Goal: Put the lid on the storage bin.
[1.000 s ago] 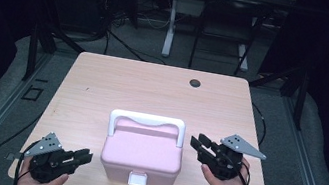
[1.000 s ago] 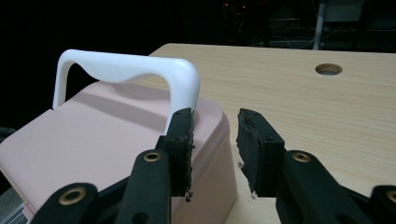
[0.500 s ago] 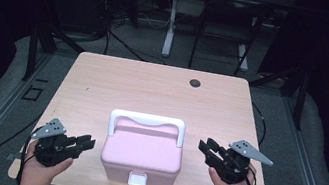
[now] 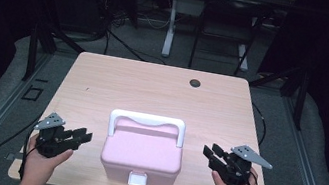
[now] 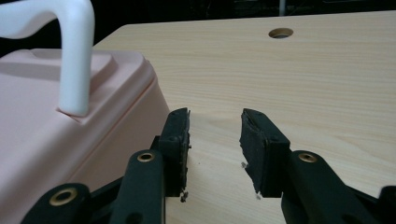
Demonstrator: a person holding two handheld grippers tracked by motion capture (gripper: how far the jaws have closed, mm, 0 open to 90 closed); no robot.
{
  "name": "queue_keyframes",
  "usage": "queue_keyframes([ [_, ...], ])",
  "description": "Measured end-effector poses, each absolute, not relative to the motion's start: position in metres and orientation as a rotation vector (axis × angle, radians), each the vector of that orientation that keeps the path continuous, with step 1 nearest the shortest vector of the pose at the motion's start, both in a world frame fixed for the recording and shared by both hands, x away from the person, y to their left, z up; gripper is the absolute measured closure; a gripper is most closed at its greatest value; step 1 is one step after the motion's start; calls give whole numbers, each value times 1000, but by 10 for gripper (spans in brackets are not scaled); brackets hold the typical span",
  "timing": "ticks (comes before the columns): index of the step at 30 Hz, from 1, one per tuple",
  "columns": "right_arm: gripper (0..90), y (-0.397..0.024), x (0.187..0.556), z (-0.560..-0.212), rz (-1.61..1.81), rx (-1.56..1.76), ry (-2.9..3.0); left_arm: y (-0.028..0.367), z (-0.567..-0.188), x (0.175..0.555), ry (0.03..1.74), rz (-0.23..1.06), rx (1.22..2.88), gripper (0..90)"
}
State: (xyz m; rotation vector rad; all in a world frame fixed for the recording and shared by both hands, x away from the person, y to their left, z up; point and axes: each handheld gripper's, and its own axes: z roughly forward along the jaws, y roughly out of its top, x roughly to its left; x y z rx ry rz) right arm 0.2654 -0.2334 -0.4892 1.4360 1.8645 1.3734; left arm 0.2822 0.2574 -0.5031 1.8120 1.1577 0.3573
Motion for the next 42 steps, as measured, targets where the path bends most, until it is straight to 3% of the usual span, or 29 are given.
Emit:
queue_keyframes([
  [4,591,-237,263,-495,1328,1433,1862,259,-513,284,1180,358,1812,591],
  [19,563,-234,260,-520,1271,1426,1860,257,-530,279,1159,383,1869,554],
  [42,549,-217,263,-543,1167,1378,1974,253,-549,283,1174,357,1884,537],
])
